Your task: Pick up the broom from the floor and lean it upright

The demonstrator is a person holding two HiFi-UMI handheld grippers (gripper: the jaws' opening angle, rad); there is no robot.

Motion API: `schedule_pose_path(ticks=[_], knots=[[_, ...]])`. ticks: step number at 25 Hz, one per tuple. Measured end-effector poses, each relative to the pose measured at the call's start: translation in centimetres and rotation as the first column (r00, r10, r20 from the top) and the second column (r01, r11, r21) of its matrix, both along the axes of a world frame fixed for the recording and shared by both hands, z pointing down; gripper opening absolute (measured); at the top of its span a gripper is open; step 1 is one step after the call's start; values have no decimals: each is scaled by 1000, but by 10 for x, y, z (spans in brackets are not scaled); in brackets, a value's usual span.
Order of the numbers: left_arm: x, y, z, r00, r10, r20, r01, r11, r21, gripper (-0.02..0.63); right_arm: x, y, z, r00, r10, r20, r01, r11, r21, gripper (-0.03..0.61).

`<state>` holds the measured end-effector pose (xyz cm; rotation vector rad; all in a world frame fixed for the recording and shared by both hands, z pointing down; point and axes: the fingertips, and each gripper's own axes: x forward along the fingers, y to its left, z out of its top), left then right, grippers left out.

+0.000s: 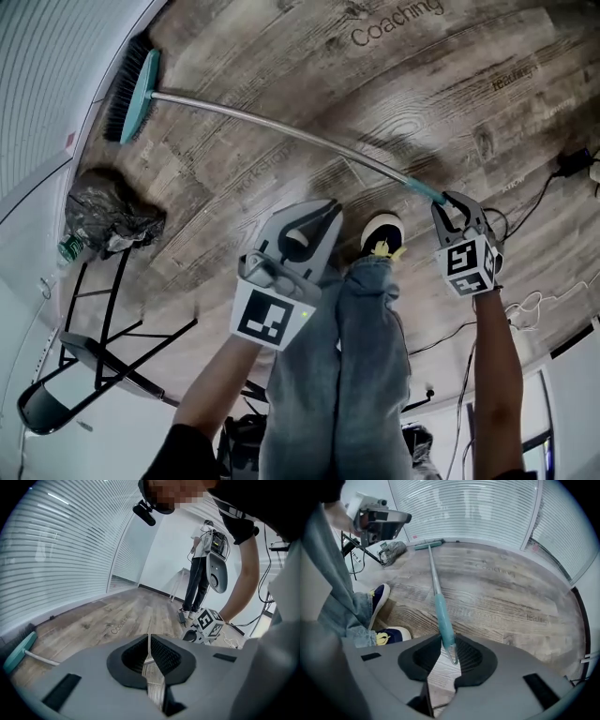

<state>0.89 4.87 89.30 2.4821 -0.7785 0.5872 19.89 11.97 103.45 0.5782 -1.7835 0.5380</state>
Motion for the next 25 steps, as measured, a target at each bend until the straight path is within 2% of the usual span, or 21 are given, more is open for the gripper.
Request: schedule_pose_path(ticks=[6,10,14,17,21,23,25], knots=[[7,-2,-57,1000,2,-5,-2,1000,2,8,-15,-29,-97,997,-21,73,18,999,42,104],[18,6,-82,1000,-11,-23,10,999,-31,8,-32,-51,-167,990,-48,133,32,993,117,103],[24,13,-71,994,-91,-53,82,986,-143,8,-59,-74,-227,975,-105,195,66,977,201,100],[31,8,-56,988,-141,-60,128,974,-189,8,-75,-85,-261,962,-137,238,80,968,237,98],[41,-21,-56,978,-199,-66,183,963,-198,8,-92,-90,-293,951,-158,266,92,965,246,95],[41,-36,-72,971,-226,-82,207,959,-191,8,-103,-90,-312,943,-184,279,108,958,266,94],[38,-44,-94,965,-242,-96,221,956,-193,8,-117,-90,-341,925,-177,337,79,956,283,92]])
